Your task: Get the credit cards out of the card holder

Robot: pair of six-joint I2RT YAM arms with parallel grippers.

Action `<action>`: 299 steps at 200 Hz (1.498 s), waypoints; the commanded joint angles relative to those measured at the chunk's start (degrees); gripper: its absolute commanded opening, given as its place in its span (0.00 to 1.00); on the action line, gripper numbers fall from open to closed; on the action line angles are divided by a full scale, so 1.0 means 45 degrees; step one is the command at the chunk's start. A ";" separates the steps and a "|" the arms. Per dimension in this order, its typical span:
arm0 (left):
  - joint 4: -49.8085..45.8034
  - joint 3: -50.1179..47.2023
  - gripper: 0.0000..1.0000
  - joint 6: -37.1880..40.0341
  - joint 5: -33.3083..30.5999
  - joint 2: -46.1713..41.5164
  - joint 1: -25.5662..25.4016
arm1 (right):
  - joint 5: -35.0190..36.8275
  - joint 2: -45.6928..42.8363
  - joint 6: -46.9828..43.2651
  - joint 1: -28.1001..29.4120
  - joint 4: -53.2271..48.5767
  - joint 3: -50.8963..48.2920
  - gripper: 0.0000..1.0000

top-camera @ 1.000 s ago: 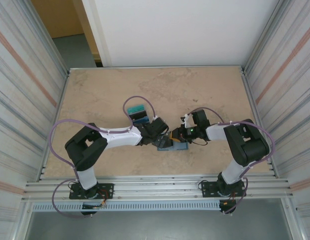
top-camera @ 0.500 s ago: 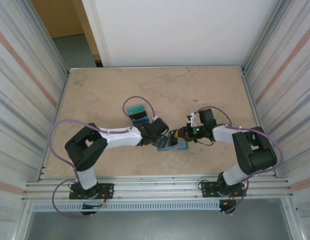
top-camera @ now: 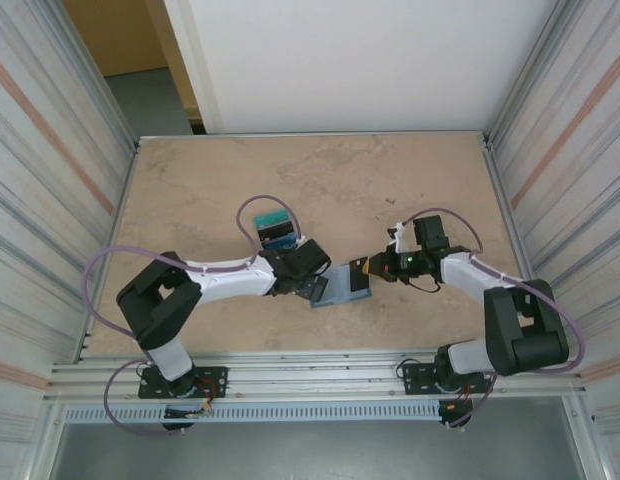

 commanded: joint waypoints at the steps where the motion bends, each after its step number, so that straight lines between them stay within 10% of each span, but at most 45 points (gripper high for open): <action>1: -0.0532 0.0335 0.99 -0.0161 -0.0401 -0.1110 -0.0117 | -0.0206 -0.0841 -0.0708 -0.0055 -0.0663 0.0342 0.04; 40: 0.0046 0.0602 0.99 0.0849 0.0325 -0.2234 0.0135 | -0.0691 -0.2041 -0.1294 0.0367 -0.0804 0.0383 0.05; 153: -0.0947 0.2254 0.78 0.8125 1.0845 -0.3368 0.2938 | -0.0780 -0.2983 -0.3086 0.3348 -0.0938 0.1734 0.05; 228: -0.2247 0.2852 0.56 0.9280 1.3008 -0.2788 0.3107 | -0.1759 -0.2147 -0.4308 0.3966 -0.1328 0.2830 0.05; 299: -0.2568 0.2833 0.08 0.9485 1.3834 -0.2715 0.3130 | -0.1443 -0.2263 -0.4480 0.3976 -0.1349 0.2944 0.10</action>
